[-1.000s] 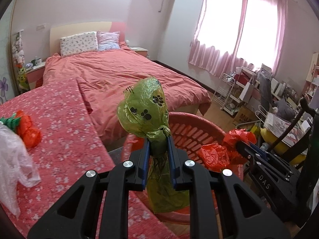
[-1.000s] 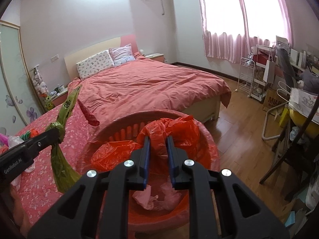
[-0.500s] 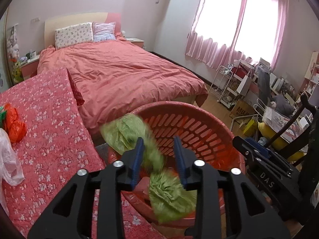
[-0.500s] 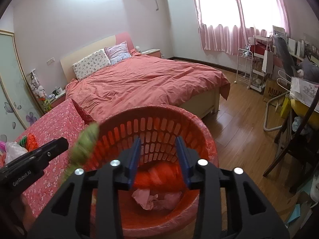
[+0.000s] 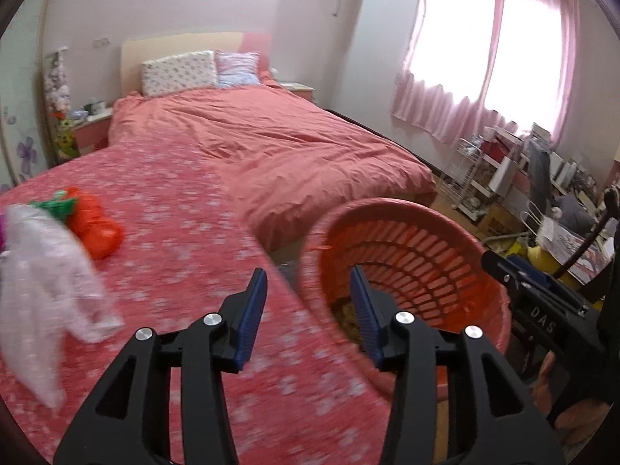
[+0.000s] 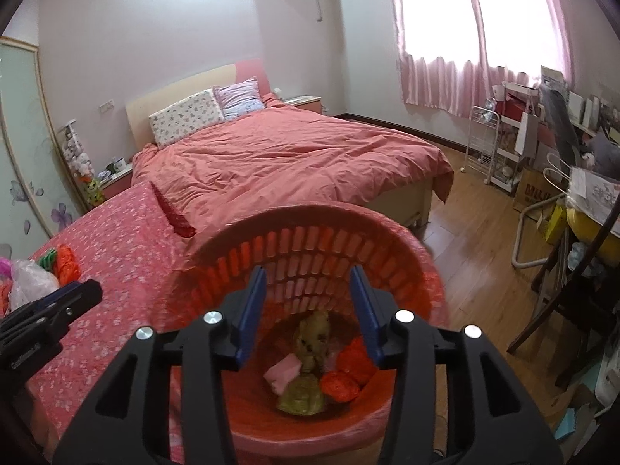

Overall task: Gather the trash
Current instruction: 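Open both tools to drop the bags into the basket, then grasp the bubble wrap with the right tool while the left tool grasps the white dotted ribbon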

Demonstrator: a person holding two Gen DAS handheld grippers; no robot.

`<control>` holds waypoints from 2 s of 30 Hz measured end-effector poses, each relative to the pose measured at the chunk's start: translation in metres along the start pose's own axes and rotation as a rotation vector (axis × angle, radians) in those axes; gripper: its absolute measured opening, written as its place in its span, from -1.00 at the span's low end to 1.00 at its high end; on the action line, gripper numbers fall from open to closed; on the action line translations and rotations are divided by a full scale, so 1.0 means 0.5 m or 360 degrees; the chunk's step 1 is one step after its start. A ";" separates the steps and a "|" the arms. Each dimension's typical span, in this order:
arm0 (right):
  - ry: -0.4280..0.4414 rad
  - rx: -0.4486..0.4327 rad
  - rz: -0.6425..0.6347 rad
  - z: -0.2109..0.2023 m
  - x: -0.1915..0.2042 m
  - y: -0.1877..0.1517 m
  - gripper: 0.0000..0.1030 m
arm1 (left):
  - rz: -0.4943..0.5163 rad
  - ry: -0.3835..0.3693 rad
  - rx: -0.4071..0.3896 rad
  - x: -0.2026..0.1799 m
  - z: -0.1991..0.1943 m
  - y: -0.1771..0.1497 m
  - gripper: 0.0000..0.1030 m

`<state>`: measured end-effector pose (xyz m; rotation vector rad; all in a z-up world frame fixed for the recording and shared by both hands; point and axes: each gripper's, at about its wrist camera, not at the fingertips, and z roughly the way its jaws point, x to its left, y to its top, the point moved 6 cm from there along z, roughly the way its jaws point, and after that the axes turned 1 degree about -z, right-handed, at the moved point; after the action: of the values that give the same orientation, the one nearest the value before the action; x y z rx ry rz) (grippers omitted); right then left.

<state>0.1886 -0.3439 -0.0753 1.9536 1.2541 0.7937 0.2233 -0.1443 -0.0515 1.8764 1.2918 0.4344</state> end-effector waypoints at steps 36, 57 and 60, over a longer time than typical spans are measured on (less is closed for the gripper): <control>0.0647 0.0210 -0.0698 -0.027 0.743 -0.164 -0.59 | -0.0613 0.0748 -0.0187 0.576 -0.333 -0.159 -0.06; 0.0676 0.0007 -0.0624 -0.126 0.603 -0.090 -0.89 | -0.0543 0.0601 -0.0164 0.487 -0.281 -0.109 -0.06; 0.0638 -0.0037 -0.0599 -0.137 0.572 -0.074 -0.89 | -0.0529 0.0575 -0.0159 0.469 -0.271 -0.100 -0.06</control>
<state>0.2164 -0.0526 -0.0268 1.5113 1.7718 1.0232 0.2005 0.1299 -0.0417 1.5053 1.7513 0.6656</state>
